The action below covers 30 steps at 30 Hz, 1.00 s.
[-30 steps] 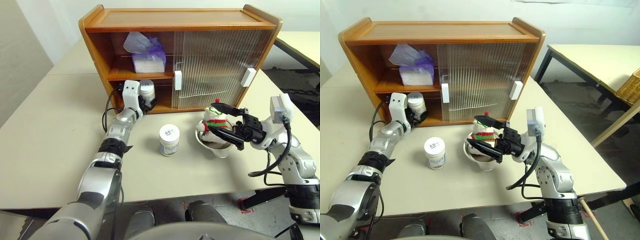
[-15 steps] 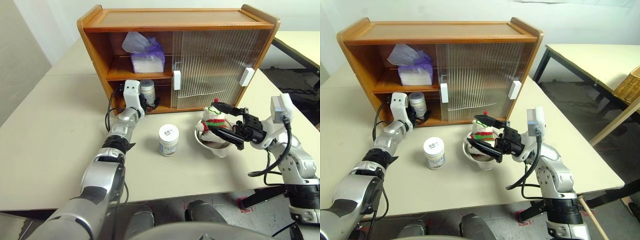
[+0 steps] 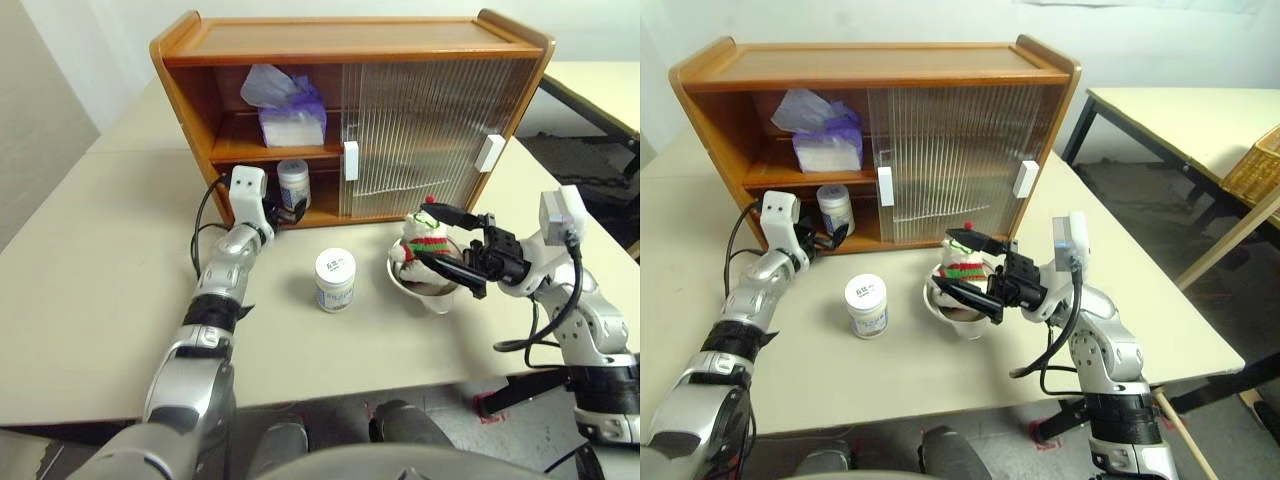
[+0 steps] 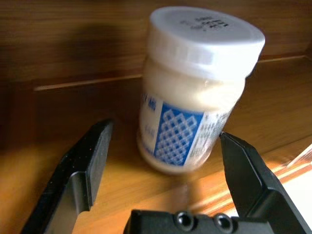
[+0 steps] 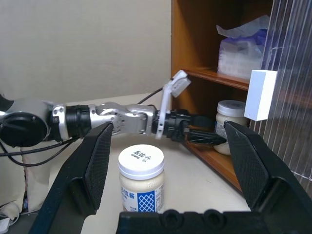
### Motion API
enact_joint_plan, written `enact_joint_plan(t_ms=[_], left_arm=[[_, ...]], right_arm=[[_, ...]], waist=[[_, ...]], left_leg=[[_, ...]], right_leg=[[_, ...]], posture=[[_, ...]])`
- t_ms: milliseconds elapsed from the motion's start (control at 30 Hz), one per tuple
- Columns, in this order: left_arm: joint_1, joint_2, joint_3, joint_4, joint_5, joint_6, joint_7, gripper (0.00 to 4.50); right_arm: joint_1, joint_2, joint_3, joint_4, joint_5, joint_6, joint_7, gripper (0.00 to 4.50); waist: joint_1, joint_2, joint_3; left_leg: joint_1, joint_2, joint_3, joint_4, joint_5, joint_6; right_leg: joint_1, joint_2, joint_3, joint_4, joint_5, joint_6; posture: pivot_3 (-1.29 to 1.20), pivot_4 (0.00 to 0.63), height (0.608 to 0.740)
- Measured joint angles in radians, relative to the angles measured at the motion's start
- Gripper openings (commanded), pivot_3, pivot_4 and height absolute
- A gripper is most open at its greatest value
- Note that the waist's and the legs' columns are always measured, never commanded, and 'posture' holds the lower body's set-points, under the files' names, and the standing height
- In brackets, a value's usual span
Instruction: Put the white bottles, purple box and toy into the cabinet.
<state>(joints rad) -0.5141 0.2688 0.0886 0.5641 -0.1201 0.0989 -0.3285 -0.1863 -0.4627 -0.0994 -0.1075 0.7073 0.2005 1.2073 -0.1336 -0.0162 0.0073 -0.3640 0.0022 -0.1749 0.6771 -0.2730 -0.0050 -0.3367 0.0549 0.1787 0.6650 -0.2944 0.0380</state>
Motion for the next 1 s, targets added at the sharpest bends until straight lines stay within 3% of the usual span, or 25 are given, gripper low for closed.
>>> enact_joint_plan(t_ms=[167, 567, 600, 1000], left_arm=[[0.038, 0.024, 0.024, -0.088, -0.006, 0.043, 0.020, 4.48], [0.006, 0.032, 0.053, -0.066, -0.017, 0.045, 0.062, 0.18], [-0.001, 0.030, 0.052, -0.055, -0.016, 0.045, 0.064, 0.03], [-0.058, 0.000, 0.025, 0.042, 0.034, 0.000, 0.089, 0.03]], right_arm=[[-0.002, 0.001, 0.001, 0.004, -0.002, -0.003, 0.008, 4.50], [-0.003, 0.007, 0.007, 0.010, -0.005, -0.003, 0.016, 4.50], [-0.002, 0.007, 0.007, 0.010, -0.006, -0.003, 0.016, 4.50], [0.005, 0.009, 0.008, 0.008, -0.007, -0.004, 0.008, 4.50]], waist=[[0.006, 0.000, 0.000], [0.018, 0.000, 0.000], [0.018, 0.000, 0.000], [0.031, 0.000, 0.000]], left_leg=[[0.001, 0.000, 0.000, 0.000, 0.000, 0.000], [0.001, 0.000, 0.000, -0.001, 0.000, 0.000], [0.001, 0.000, 0.000, -0.001, 0.000, 0.000], [0.002, 0.000, -0.001, 0.000, 0.001, 0.000]], right_leg=[[0.000, 0.000, 0.000, 0.000, 0.002, -0.003], [0.000, 0.000, 0.000, 0.000, 0.003, -0.008], [0.000, 0.000, 0.000, 0.000, 0.003, -0.008], [0.001, 0.000, 0.000, 0.000, 0.003, -0.006]], posture=[[-0.17, 0.000, 0.740], [-0.19, 0.000, 0.740], [-0.19, 0.000, 0.740], [-0.20, 0.000, 0.740]])
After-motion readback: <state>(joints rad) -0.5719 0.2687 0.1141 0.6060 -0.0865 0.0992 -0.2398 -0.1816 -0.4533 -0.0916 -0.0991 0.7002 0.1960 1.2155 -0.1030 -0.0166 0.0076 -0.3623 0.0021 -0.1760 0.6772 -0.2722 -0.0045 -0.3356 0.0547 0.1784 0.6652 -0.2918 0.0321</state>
